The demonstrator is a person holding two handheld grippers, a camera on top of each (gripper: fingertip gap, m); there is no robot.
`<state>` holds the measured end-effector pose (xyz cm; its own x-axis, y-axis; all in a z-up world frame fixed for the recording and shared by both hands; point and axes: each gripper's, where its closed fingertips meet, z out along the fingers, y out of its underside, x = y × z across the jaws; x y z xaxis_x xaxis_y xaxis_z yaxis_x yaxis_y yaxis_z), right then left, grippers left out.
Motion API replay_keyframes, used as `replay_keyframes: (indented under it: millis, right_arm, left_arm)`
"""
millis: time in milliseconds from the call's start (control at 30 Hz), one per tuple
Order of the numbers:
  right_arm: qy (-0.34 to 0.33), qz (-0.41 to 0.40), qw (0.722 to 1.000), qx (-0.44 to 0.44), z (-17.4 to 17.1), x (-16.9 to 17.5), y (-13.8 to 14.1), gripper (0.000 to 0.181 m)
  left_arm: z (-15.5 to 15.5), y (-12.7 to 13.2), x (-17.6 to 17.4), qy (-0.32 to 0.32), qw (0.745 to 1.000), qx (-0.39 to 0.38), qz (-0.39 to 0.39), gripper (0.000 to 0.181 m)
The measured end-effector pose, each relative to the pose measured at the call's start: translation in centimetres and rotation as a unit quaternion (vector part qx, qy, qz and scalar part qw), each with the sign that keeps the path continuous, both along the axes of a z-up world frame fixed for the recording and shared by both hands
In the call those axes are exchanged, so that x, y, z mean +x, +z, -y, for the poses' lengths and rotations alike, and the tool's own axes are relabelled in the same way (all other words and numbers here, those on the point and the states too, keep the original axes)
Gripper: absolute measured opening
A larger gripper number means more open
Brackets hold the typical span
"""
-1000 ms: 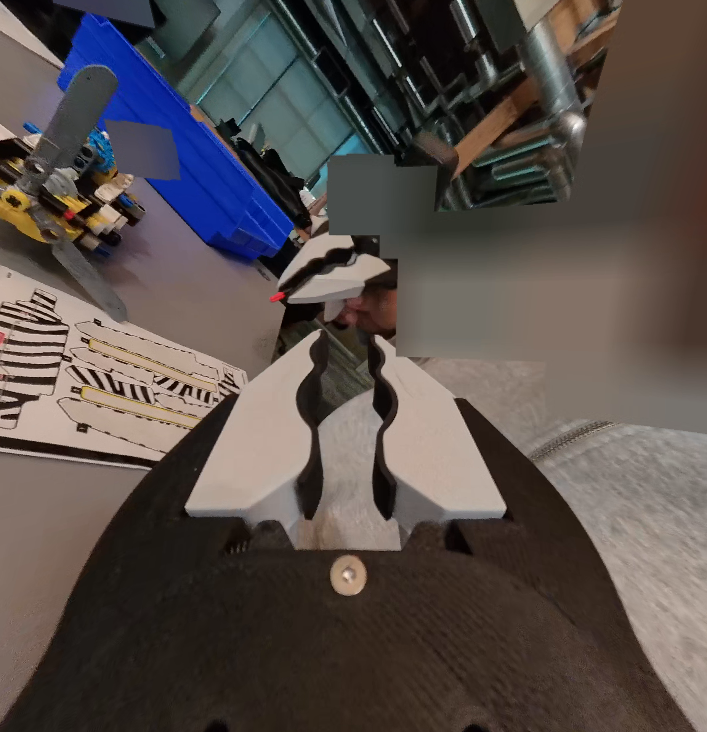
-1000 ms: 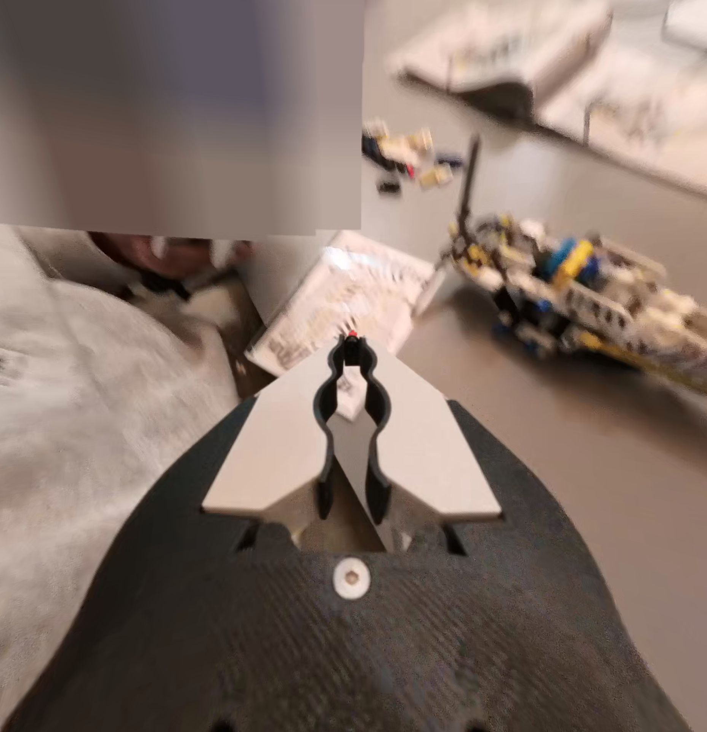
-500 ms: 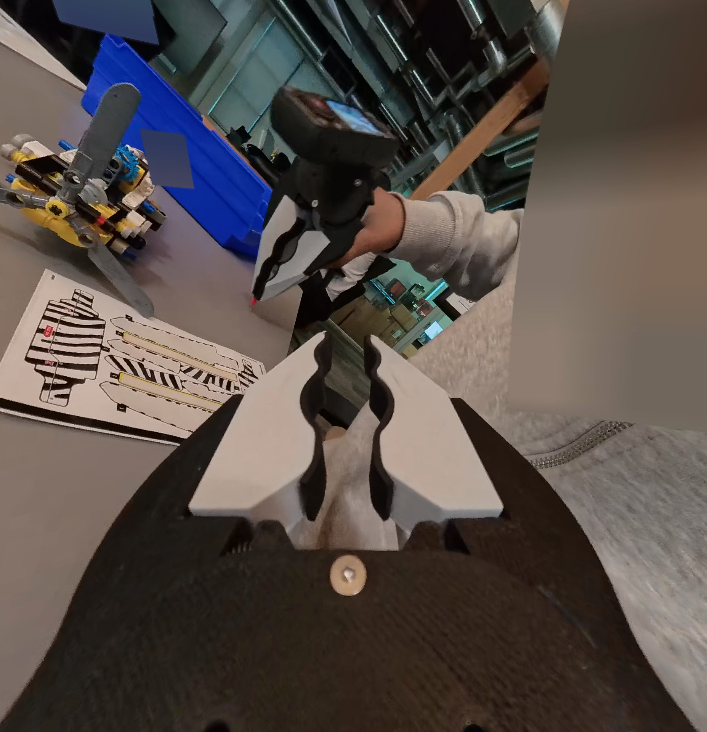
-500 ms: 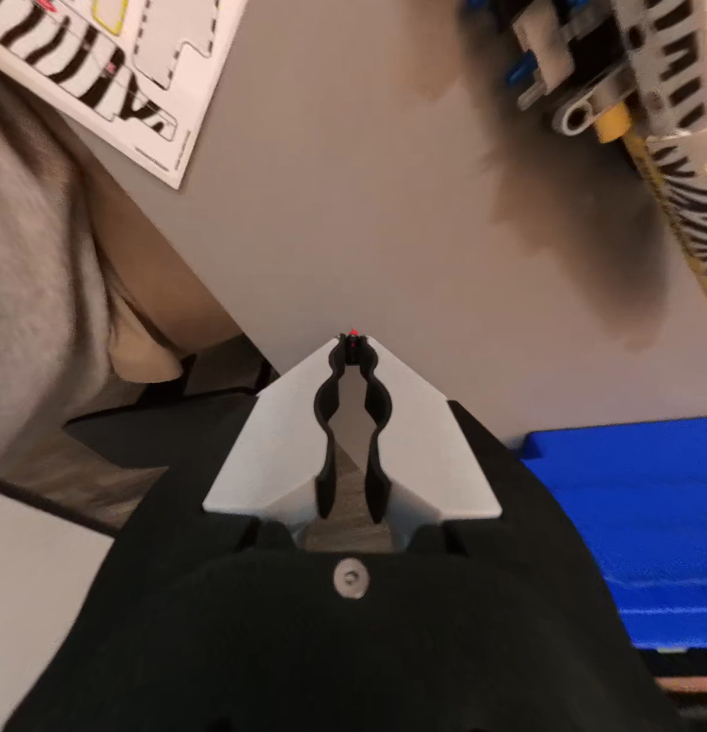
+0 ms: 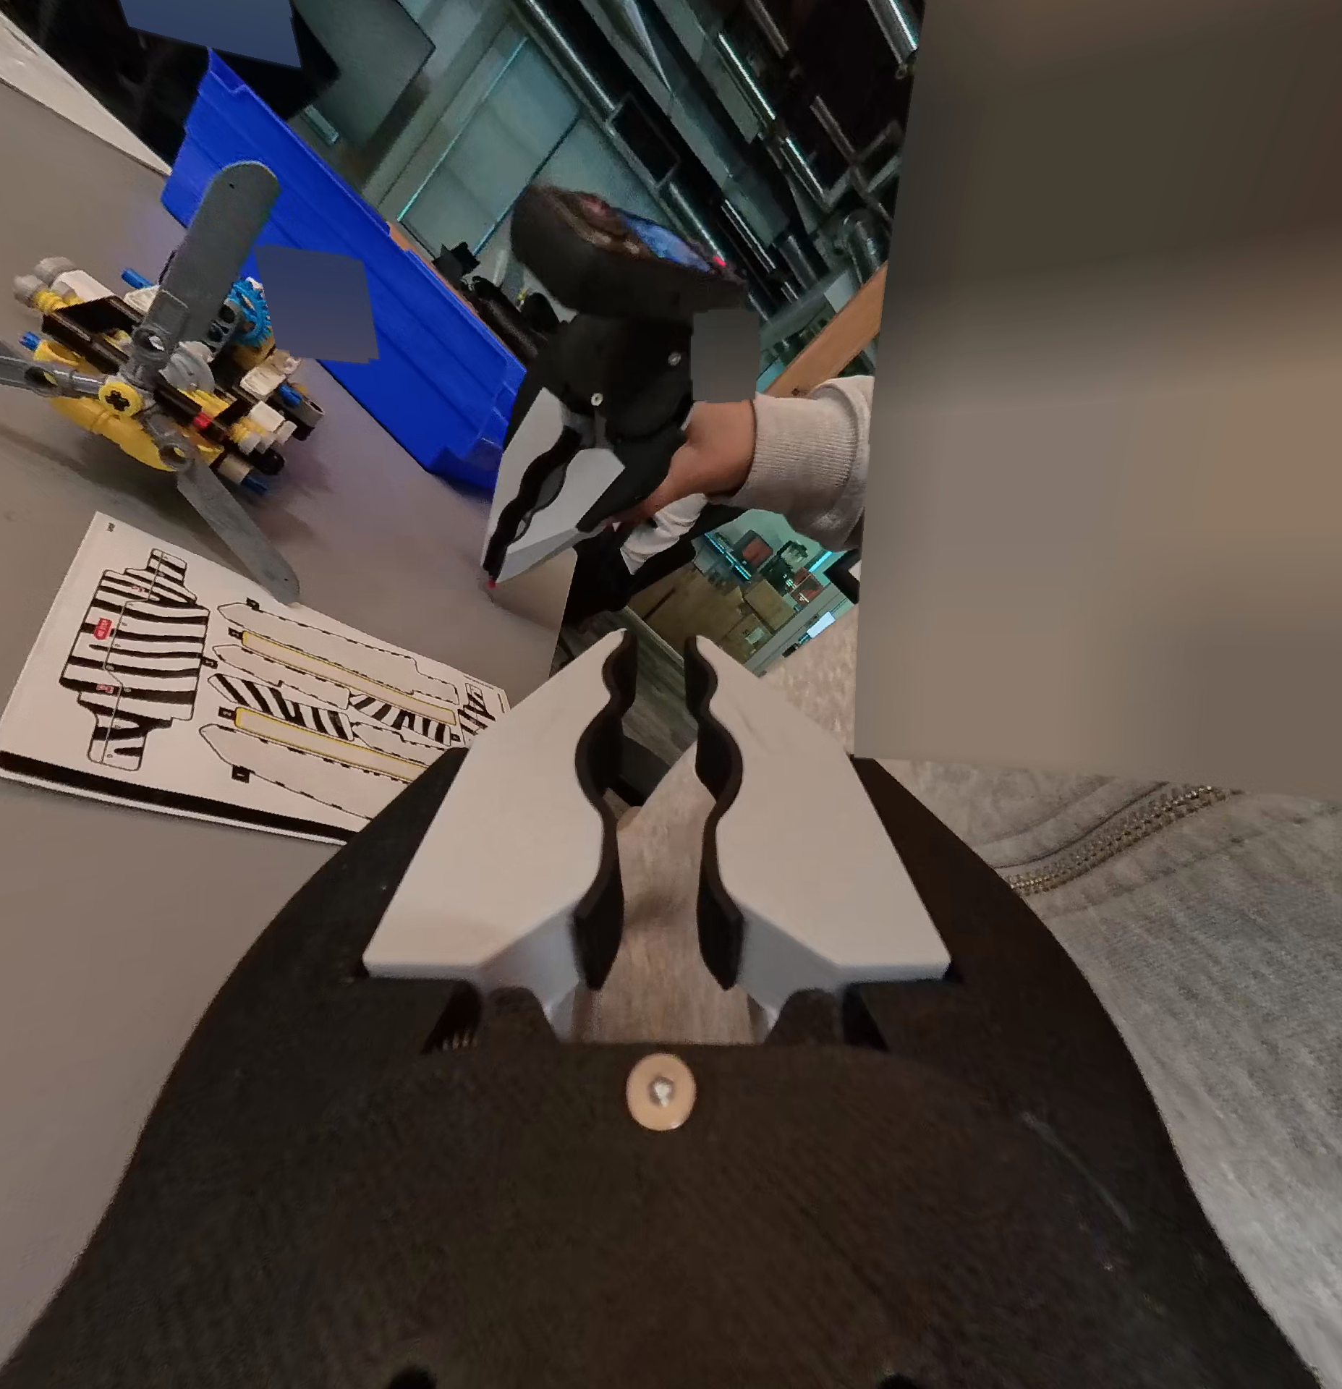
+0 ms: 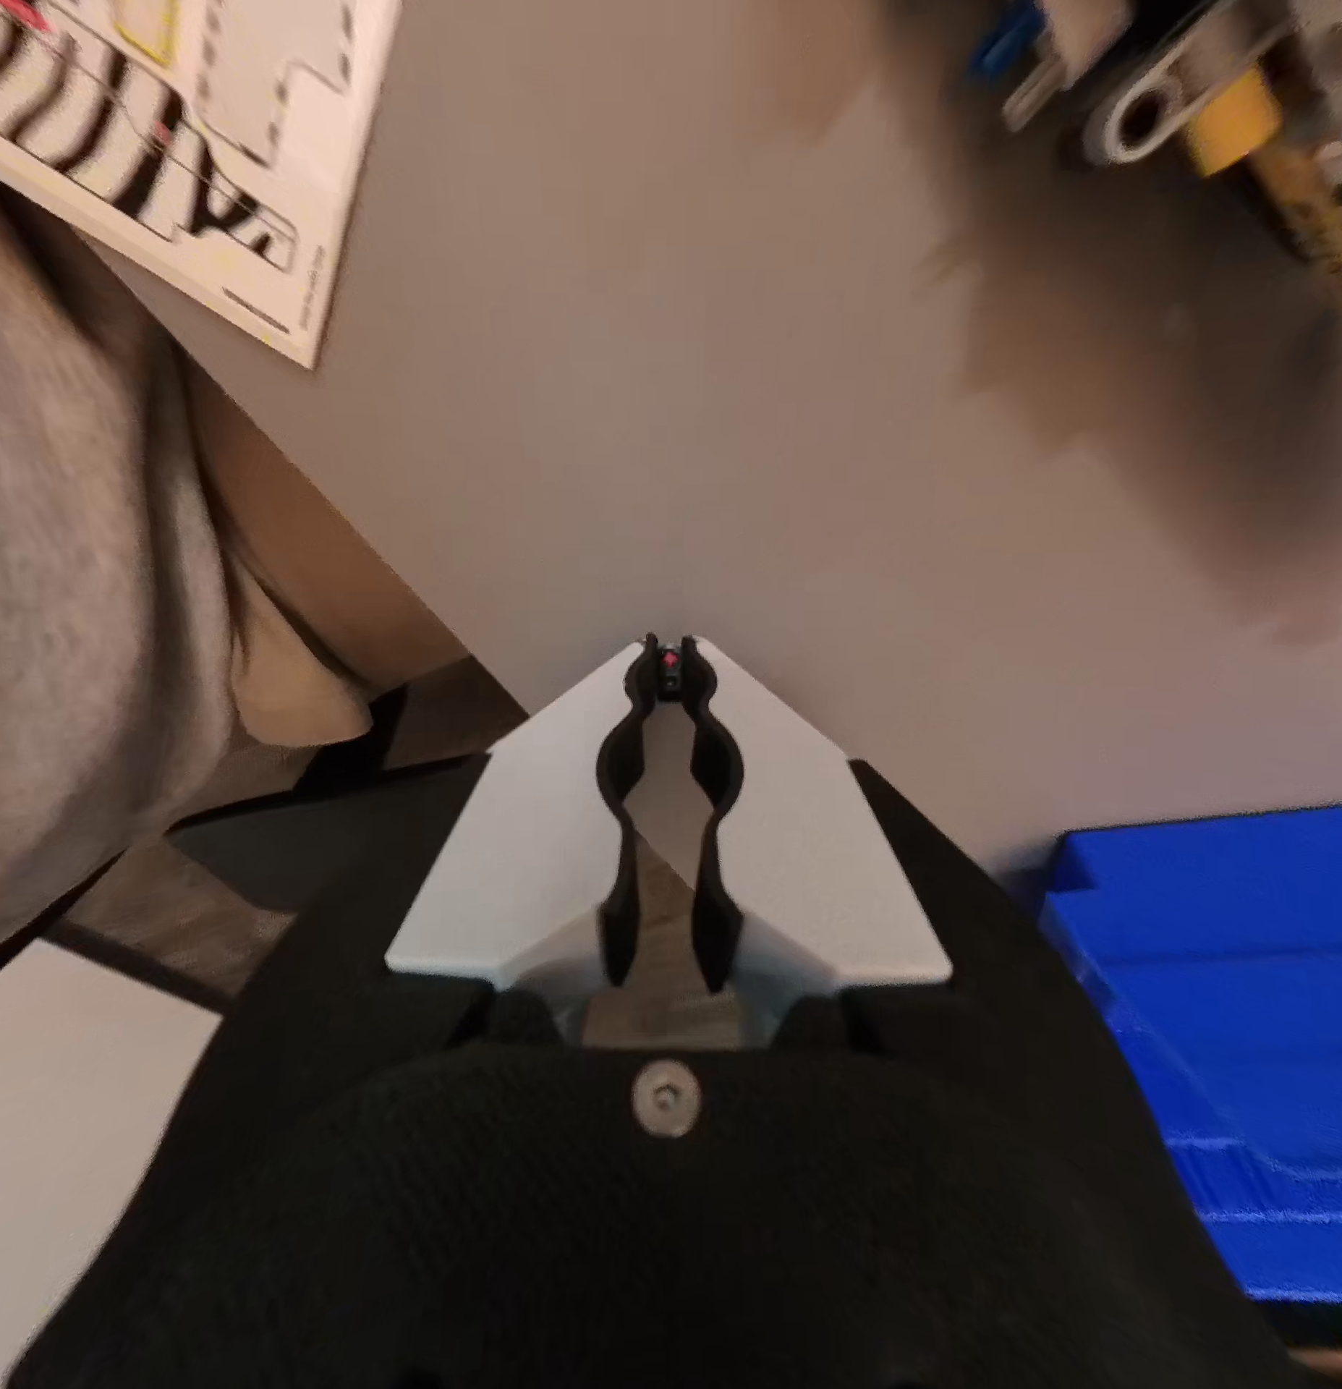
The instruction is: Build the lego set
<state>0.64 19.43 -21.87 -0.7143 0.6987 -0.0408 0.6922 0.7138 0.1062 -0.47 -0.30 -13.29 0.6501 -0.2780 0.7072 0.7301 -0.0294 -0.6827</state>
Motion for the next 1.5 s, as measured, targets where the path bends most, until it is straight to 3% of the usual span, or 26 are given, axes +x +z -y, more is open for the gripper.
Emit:
replay_keyframes:
  millis: [533, 700, 800, 1000, 1100, 1500]
  right_arm:
    - [0.091, -0.159, 0.970, -0.159, 6.6, -1.8, 2.8, 0.004]
    - [0.081, -0.163, 0.969, -0.167, 6.9, -1.9, 2.0, 0.004]
    - [0.057, -0.147, 0.974, -0.164, 6.2, -1.8, 0.1, 0.005]
    - [0.056, -0.182, 0.963, -0.190, 6.8, -2.6, 1.4, 0.004]
    - [0.052, -0.167, 0.967, -0.183, 6.4, -1.9, -0.1, 0.006]
    - [0.023, -0.181, 0.963, -0.199, 6.6, -2.4, 0.5, 0.004]
  left_arm:
    - [-0.4, -0.5, 0.2, 0.003, 1.000, -0.017, -0.018, 0.008]
    - [-0.4, -0.6, 0.3, 0.004, 1.000, -0.019, -0.019, 0.008]
    - [-0.4, -0.7, 0.3, 0.004, 1.000, -0.021, -0.022, 0.008]
    - [-0.5, -0.7, 0.3, 0.006, 0.999, -0.024, -0.025, 0.007]
    - [-0.6, -0.9, 0.3, 0.005, 0.999, -0.027, -0.028, 0.007]
    - [-0.6, -0.9, 0.4, 0.006, 0.999, -0.029, -0.030, 0.006]
